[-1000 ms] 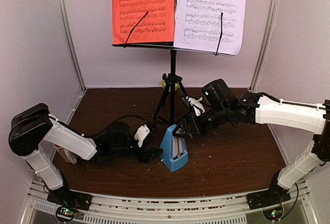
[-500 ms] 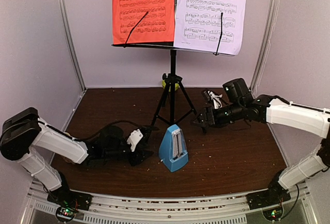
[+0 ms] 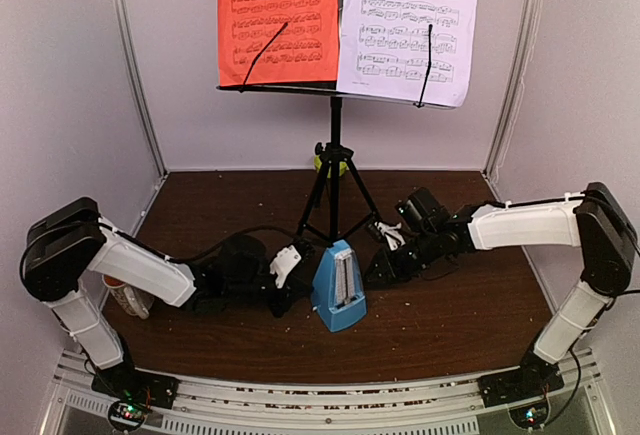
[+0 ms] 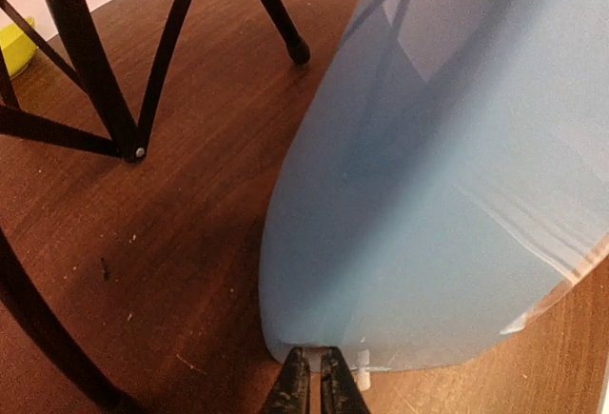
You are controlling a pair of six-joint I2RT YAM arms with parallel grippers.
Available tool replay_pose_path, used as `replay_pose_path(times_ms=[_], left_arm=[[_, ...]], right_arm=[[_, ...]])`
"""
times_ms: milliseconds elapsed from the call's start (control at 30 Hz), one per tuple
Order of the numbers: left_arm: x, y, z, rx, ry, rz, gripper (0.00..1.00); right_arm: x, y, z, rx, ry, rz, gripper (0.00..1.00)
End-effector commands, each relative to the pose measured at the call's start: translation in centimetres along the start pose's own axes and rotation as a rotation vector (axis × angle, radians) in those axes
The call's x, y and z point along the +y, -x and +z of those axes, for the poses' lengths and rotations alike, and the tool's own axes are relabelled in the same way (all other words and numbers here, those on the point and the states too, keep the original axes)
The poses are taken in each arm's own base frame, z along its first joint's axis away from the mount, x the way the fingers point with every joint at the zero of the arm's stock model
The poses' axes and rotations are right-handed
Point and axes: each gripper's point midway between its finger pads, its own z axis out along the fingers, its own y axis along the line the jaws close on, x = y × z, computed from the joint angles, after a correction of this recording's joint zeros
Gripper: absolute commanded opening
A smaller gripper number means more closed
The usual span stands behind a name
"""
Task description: Set up the instrument practice props
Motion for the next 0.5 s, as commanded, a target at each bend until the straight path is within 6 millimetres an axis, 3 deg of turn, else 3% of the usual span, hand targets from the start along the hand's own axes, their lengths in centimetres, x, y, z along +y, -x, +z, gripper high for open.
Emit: replay_pose_path(times_ms=[0,233,367,467], left_arm=[[-0.4,2.3,1.3,-0.056,-0.027,-0.009,0.06],[1.2,5.2,0.9,-0.118,0.045,-0.03,0.07],[2.2,7.1,-2.2,-0.174,0.123,-0.025,0.27],[2.4,7.7,-5.1,-0.202,0.157,-0.036,0.49]], right_arm=[[0.6,-2.1,1.3,0.041,0.06,-0.025,0.26],[1.9,-3.6,1.5,0.049,0.12,-0.025,0.26],[3.1,-3.5,1.8,0.03,0.154,-0.035,0.26],[3.9,-3.3,2.4,0.026,0.168,-0.045,0.26]])
